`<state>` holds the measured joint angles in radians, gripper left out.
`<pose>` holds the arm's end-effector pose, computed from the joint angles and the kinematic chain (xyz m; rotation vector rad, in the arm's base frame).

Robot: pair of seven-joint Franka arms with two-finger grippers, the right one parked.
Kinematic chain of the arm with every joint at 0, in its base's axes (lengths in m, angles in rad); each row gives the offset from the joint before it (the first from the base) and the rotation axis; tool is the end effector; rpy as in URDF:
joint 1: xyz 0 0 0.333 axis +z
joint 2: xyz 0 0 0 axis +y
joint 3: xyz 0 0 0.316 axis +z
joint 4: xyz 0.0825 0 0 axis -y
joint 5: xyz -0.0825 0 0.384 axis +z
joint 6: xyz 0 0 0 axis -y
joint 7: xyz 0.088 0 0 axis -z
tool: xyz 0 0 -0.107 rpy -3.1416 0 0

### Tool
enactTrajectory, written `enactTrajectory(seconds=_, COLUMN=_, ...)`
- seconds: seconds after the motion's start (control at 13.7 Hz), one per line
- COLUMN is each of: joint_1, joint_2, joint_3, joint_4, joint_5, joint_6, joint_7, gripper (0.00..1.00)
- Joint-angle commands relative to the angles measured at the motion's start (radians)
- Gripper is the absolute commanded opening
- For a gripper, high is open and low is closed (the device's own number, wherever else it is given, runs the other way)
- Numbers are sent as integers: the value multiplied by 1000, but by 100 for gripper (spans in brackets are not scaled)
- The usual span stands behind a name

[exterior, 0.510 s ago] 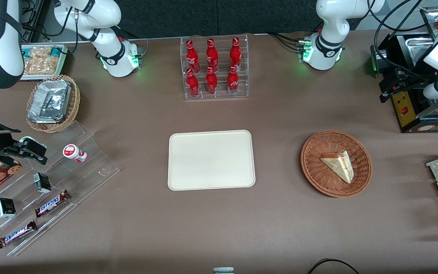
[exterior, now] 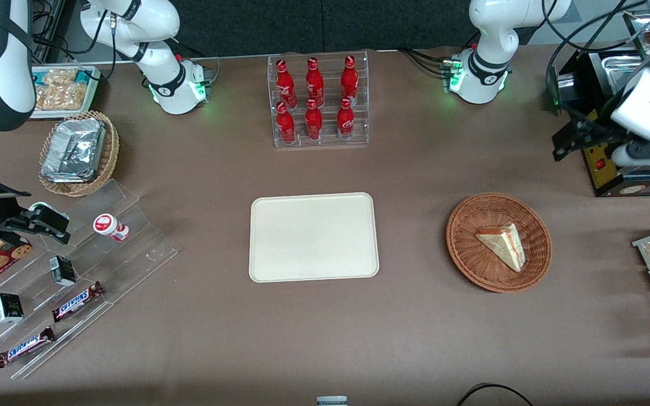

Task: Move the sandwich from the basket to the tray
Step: 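Move the left gripper over the wicker basket above the sandwich, then lower the open left gripper around the wrapped sandwich and close it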

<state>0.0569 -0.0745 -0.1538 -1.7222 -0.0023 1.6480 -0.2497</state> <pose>0.5334 -0.0549 0.5996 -3.1233 -0.2400 -0.0016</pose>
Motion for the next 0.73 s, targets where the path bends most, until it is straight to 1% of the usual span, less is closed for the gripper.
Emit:
enactTrajectory(seconds=0.0, joint_1=1, joint_2=31, joint_3=-6, joint_4=-114, joint_5=13, joint_6=123, joint_7=-230, gripper=100)
enactTrajectory(seconds=0.29, joint_1=4, joint_2=109, joint_3=-3, joint_4=-307, joint_5=13, joint_6=405, joint_7=-445, gripper=100)
enactTrajectory(seconds=0.44, joint_1=4, joint_2=189, joint_3=0, joint_4=-315, joint_5=15, joint_6=481, joint_7=-529, gripper=100)
enactTrajectory(seconds=0.66, joint_1=4, joint_2=280, joint_3=20, joint_4=-330, joint_5=15, joint_6=587, joint_7=-546, gripper=100)
